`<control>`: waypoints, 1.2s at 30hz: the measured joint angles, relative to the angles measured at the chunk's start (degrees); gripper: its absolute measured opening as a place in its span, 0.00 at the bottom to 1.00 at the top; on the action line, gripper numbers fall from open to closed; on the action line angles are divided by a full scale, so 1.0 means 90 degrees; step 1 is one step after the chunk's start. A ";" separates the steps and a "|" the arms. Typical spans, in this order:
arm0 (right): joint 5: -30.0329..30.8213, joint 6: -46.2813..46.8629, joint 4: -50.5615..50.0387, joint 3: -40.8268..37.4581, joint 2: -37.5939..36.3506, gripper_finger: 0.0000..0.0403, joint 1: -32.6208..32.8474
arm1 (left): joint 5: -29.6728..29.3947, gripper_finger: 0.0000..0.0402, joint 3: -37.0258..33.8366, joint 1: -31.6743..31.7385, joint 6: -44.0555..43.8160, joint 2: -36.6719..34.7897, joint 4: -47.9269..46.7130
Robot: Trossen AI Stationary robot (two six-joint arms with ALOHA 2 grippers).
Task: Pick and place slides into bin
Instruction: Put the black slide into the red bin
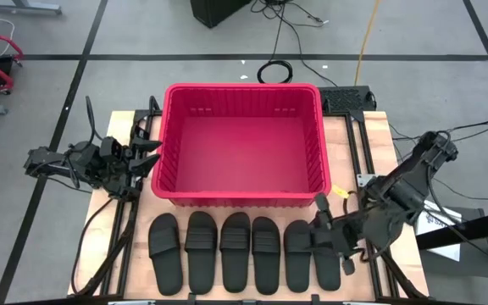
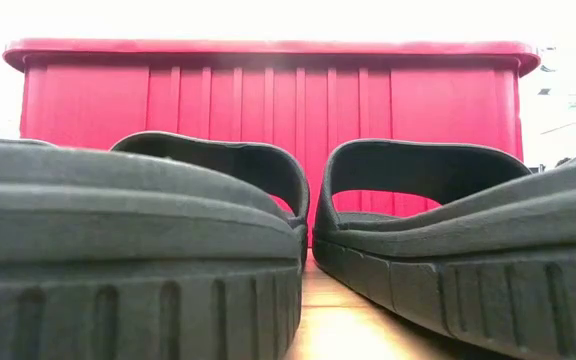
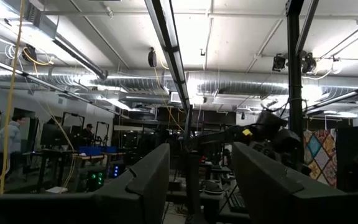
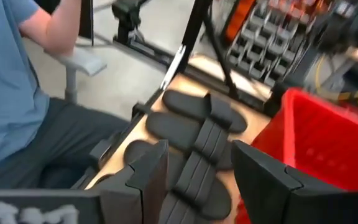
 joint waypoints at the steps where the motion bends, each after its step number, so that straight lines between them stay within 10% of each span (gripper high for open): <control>1: -0.0005 0.0195 -0.0227 0.0156 0.0120 0.42 0.0001 | 0.0000 0.45 0.0000 0.0000 0.0017 0.0000 0.0002; 19: -0.0889 0.2206 -0.3211 0.2810 0.2467 0.42 0.0223 | 0.0000 0.45 0.0000 -0.0002 -0.0299 0.0000 -0.0305; 36: -0.2393 0.3485 -0.5270 0.2905 0.3803 0.42 0.0236 | -0.0048 0.45 0.0000 -0.0004 -0.0657 0.0009 -0.0656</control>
